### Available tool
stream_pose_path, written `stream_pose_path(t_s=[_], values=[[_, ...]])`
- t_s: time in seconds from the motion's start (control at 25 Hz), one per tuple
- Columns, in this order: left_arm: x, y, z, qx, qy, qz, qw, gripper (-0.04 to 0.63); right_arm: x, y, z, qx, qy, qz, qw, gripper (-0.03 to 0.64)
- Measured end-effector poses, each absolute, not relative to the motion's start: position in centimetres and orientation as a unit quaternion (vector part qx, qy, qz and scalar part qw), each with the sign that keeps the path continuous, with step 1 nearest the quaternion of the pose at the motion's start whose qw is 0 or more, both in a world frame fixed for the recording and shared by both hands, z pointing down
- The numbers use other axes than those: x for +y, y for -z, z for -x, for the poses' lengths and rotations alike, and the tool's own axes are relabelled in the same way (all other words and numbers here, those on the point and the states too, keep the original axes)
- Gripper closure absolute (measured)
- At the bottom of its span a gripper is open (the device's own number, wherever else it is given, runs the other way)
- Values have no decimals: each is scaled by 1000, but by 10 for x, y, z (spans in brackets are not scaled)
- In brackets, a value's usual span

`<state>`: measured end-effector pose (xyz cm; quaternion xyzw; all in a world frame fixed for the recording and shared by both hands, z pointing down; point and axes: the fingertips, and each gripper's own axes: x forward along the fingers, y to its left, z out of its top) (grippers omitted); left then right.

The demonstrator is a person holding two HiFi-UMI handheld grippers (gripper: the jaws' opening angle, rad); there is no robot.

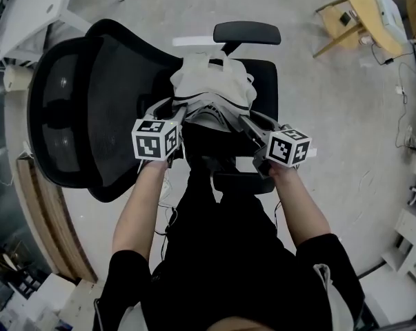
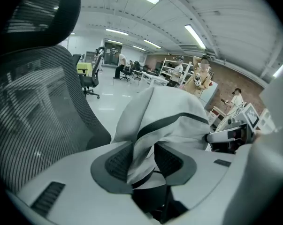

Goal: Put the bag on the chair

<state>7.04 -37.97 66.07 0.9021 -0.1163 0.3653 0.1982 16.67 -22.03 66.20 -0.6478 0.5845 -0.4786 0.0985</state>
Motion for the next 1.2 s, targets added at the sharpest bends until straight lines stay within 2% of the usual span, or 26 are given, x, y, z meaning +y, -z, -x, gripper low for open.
stream_pose_path(t_s=[0.32, 0.48, 0.6, 1.0, 1.2], values=[[-353, -643, -33, -127, -372, -898, 196, 440, -204, -593, -148, 630, 434, 626, 148, 471], [-339, -628, -26, -137, -335, -904, 227, 442, -197, -573, -151, 643, 421, 620, 158, 471], [-331, -614, -25, -141, -321, -909, 225, 442, -193, -565, -152, 647, 417, 616, 167, 471], [-328, -568, -28, -166, -272, -926, 203, 446, -188, -529, -165, 668, 370, 627, 152, 482], [-318, -548, -33, -178, -259, -932, 181, 460, -177, -501, -184, 672, 309, 660, 136, 522]])
